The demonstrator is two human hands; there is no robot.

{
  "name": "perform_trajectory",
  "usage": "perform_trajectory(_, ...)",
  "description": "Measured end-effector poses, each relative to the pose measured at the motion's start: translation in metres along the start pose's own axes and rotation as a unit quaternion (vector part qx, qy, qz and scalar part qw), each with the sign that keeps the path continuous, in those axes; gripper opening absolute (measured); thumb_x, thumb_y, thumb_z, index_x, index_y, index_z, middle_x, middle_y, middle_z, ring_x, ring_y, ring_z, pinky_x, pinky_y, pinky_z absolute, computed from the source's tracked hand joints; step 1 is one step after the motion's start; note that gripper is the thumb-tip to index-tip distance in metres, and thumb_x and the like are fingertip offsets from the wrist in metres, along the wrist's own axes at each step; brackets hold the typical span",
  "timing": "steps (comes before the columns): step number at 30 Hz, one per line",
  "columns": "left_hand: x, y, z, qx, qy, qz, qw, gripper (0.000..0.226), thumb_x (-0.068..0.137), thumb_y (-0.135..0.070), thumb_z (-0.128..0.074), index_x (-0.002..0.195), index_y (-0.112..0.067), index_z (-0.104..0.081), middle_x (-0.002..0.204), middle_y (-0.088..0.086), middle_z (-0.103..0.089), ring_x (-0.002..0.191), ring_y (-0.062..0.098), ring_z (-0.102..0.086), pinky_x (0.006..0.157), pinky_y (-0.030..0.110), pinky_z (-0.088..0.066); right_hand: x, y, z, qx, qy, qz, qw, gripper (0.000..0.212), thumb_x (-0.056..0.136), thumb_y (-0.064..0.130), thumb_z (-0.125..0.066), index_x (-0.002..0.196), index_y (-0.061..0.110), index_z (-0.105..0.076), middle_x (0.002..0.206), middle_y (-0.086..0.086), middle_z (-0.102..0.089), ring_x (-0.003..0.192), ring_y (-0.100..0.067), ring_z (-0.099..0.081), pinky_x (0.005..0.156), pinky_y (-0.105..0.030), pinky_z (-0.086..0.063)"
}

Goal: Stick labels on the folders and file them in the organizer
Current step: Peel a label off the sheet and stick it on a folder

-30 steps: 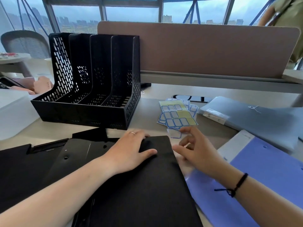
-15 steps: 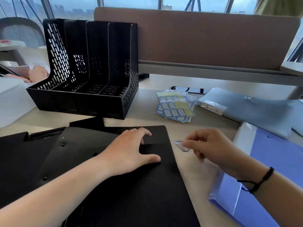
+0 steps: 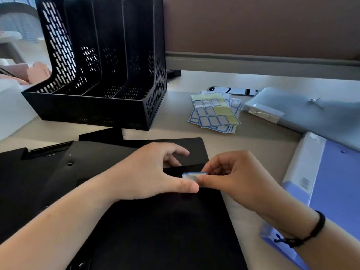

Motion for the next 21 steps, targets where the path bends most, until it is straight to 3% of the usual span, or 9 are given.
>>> perform_trajectory(2,0.0005,-0.0005,0.0018,-0.015,0.004,0.013,1.000,0.074,0.055,-0.070,-0.079,0.123,-0.047,-0.060,0.103,-0.022,-0.070,0.102,-0.012,-0.061,0.099,0.020,-0.047,-0.0005,0.0013,0.0000,-0.003,0.000,0.004,1.000,0.010,0.075,0.024,-0.086,0.073,0.024,-0.075,0.069,0.004,-0.074,0.067,-0.015,-0.071,0.068,-0.031,-0.057)
perform_trajectory(6,0.0030,0.0008,0.0004,-0.032,0.000,0.021,0.999,0.047,0.075,-0.043,-0.082,0.119,-0.041,-0.066,0.101,-0.018,-0.072,0.097,-0.002,-0.067,0.097,0.028,-0.052,0.0004,0.0001,0.0011,-0.001,-0.018,0.007,1.000,0.010,0.074,0.023,-0.085,0.072,0.023,-0.075,0.068,0.002,-0.074,0.065,-0.020,-0.069,0.068,-0.038,-0.056)
perform_trajectory(9,0.0047,0.0013,-0.0002,-0.047,-0.010,0.024,0.999,0.041,0.079,-0.030,-0.083,0.117,-0.036,-0.068,0.099,-0.013,-0.072,0.094,0.003,-0.069,0.097,0.030,-0.052,0.0007,0.0009,0.0019,-0.006,-0.027,0.015,0.999,0.010,0.074,0.023,-0.085,0.073,0.023,-0.075,0.067,0.002,-0.073,0.059,-0.013,-0.064,0.066,-0.038,-0.055)
perform_trajectory(14,0.0050,0.0030,-0.0001,-0.068,-0.016,0.025,0.997,0.043,0.074,-0.029,-0.087,0.113,-0.038,-0.070,0.098,-0.014,-0.073,0.096,0.002,-0.069,0.098,0.031,-0.052,0.0011,0.0034,0.0025,-0.015,-0.027,0.026,0.999,0.011,0.074,0.023,-0.085,0.072,0.025,-0.075,0.067,0.003,-0.072,0.058,-0.012,-0.062,0.064,-0.040,-0.055)
perform_trajectory(19,0.0039,0.0045,-0.0003,-0.075,-0.025,0.023,0.997,0.043,0.073,-0.033,-0.087,0.112,-0.041,-0.071,0.096,-0.020,-0.073,0.096,0.002,-0.069,0.098,0.034,-0.052,0.0008,0.0035,0.0022,-0.014,-0.032,0.029,0.999,0.010,0.074,0.023,-0.085,0.073,0.024,-0.076,0.067,0.002,-0.072,0.062,-0.023,-0.065,0.064,-0.041,-0.056)
perform_trajectory(21,0.0033,0.0038,-0.0004,-0.073,-0.029,0.023,0.997,0.043,0.072,-0.034,-0.087,0.112,-0.042,-0.071,0.096,-0.023,-0.072,0.096,0.002,-0.068,0.098,0.033,-0.052,0.0009,0.0037,0.0021,-0.014,-0.033,0.026,0.999,0.010,0.074,0.023,-0.085,0.072,0.024,-0.076,0.066,0.003,-0.072,0.058,-0.017,-0.063,0.063,-0.038,-0.055)
Point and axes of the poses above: each hand's wrist, its own x-axis towards the middle knuckle, its own z-axis out of the back of the hand, y = z × x, the point moved 1 cm from there along x, towards the middle knuckle
